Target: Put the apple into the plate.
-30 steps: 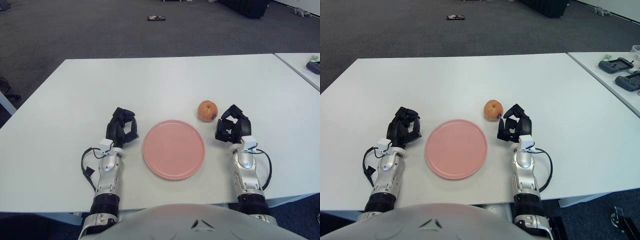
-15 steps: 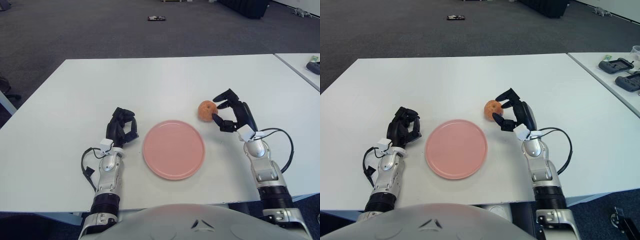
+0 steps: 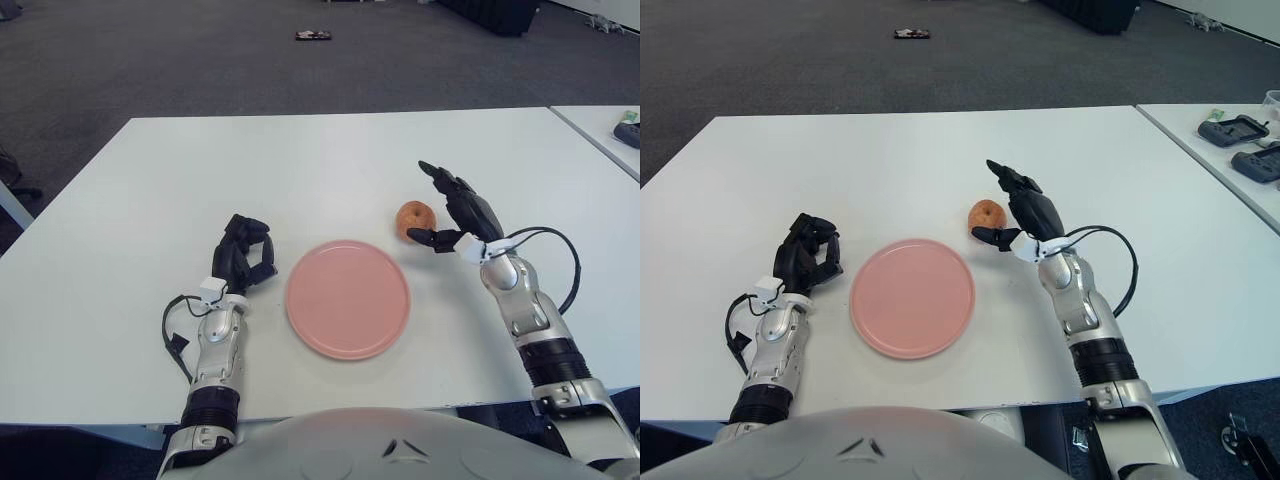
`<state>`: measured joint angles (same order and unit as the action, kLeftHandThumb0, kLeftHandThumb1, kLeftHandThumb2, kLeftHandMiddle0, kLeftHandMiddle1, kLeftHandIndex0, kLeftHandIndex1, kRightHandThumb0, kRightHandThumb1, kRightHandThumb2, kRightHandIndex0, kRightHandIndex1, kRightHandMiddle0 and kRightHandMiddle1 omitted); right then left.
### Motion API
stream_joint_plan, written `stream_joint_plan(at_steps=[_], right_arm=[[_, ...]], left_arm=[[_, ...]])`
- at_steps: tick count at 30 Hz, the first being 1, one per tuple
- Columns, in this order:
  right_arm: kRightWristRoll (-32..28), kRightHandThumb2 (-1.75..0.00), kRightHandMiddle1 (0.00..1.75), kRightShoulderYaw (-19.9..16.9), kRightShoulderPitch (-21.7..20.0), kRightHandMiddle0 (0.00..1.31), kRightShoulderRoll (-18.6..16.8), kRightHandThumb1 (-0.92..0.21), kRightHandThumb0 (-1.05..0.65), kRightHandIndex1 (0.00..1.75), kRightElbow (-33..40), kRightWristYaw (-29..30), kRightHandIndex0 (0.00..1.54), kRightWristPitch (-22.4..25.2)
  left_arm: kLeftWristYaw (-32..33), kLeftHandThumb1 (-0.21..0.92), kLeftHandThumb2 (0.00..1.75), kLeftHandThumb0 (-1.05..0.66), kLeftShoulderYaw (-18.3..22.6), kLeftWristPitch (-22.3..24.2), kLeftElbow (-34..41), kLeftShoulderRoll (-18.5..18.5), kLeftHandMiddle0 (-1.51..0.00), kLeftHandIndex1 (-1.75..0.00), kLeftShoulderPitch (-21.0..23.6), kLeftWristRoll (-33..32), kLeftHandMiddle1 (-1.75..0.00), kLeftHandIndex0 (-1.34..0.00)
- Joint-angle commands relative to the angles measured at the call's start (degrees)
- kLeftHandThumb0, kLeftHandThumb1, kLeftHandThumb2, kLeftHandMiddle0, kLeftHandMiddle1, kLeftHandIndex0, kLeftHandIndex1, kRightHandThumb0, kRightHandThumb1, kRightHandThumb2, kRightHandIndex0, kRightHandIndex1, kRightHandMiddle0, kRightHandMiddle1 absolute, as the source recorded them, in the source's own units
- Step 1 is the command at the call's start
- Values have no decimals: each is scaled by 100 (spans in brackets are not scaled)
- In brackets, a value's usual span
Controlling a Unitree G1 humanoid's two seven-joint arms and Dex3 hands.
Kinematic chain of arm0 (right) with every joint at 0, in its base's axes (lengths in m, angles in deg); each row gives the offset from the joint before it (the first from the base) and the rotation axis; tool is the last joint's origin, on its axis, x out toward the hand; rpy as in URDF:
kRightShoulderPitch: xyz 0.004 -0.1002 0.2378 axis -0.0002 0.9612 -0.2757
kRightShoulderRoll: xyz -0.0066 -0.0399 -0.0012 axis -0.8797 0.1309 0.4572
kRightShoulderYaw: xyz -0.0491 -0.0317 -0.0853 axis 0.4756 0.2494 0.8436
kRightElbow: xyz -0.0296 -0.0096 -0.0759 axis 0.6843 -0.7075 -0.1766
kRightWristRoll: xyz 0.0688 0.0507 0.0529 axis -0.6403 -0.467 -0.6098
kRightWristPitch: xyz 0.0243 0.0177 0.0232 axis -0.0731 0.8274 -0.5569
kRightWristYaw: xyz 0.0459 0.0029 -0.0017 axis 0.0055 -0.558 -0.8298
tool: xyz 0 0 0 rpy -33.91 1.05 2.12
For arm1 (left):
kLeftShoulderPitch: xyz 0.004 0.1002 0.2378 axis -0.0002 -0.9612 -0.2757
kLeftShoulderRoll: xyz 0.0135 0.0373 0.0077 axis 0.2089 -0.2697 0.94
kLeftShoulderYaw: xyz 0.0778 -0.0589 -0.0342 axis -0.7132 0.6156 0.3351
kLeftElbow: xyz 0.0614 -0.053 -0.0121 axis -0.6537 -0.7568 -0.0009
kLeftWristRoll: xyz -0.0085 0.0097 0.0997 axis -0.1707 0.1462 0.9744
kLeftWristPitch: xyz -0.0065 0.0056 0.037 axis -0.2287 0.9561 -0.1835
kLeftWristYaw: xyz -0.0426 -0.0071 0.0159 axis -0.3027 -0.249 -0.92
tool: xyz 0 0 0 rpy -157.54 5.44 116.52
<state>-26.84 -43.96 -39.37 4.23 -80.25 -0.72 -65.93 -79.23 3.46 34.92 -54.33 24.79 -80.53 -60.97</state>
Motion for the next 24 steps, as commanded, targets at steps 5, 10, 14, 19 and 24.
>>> stream_joint_plan(at_steps=[5,10,14,19,24], right_arm=[[264,-65,0,297,-737,0,154,-51,-102,0,-486,-150,0,224],[561,-69,0,521,-897,0,223,-45,-102,0,-630,-166,0,485],[675,-77,0,657,-1039,0,229,-36,-98,0,-829,-197,0,632],[691,-80,0,759,-1187,0,229,-33,-96,0,-1008,-280,0,775],[670,-82,0,874,-1334,0,211,-33,-92,0,-1193,-515,0,996]], left_arm=[[81,48,112,-43,-15,121,-242,-44,-83,-175,-196,53,-175,-48],[136,48,112,-43,-18,139,-221,-54,-82,-175,-221,83,-175,-48],[164,48,112,-43,-23,152,-179,-70,-82,-175,-247,81,-175,-48],[160,48,112,-43,-19,174,-140,-91,-82,-175,-266,53,-175,-48],[146,48,112,-43,-12,229,-97,-102,-82,-175,-287,31,-175,-48]])
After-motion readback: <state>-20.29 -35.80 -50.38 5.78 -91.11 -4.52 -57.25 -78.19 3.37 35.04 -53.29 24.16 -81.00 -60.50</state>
